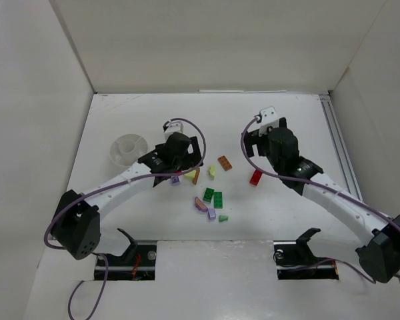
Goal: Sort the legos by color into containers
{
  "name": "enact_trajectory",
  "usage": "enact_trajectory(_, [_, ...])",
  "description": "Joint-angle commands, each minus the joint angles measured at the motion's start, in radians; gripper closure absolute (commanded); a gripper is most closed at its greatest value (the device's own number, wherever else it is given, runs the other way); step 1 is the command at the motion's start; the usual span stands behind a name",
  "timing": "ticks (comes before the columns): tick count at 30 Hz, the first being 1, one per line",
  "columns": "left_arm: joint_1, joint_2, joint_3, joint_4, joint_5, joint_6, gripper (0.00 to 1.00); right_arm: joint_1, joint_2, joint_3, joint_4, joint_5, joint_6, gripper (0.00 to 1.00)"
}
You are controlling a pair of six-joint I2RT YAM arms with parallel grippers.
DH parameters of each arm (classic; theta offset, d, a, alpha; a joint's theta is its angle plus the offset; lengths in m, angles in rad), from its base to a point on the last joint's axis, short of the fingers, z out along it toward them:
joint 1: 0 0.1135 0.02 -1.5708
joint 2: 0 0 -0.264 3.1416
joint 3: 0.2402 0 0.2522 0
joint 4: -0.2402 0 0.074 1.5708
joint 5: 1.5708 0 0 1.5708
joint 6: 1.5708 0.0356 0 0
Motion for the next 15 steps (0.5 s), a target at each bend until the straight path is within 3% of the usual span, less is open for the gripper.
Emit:
enact_trajectory(1, [0.0,-0.07,-0.039,-0.095,-0.044,-0.097,0.0,0.081,0.03,0.049,0.016,-0.012,-0.069,0.0])
enact_trajectory(4, [0.0,-0.094,-0.079,-0.145,-0.07,-0.151,0.0,0.116,0.088,0.049,0.059,0.115,-0.119,0.0])
enact_trajectory(9, [0.0,-0.117,-0.155,-0.151,-0.095,-0.199,0.0,0.116,0.191,0.103,0.035,0.145,-0.109,0.0])
enact_trajectory(12, [0.011,-0.108,-0.186,-0.131,-0.104,-0.219,0.0,0.129,0.182,0.103,0.035,0.243,-0.034,0.0])
enact_trajectory(14, [0.053,-0.082,-0.21,-0.093,-0.075,-0.219,0.0,0.139,0.034,0.045,0.118,0.321,-0.052,0.0])
enact_trajectory(15, [0.054,-0.082,-0.211,-0.083,-0.065,-0.21,0.0,0.139,0.033,0.025,0.119,0.339,-0.052,0.0])
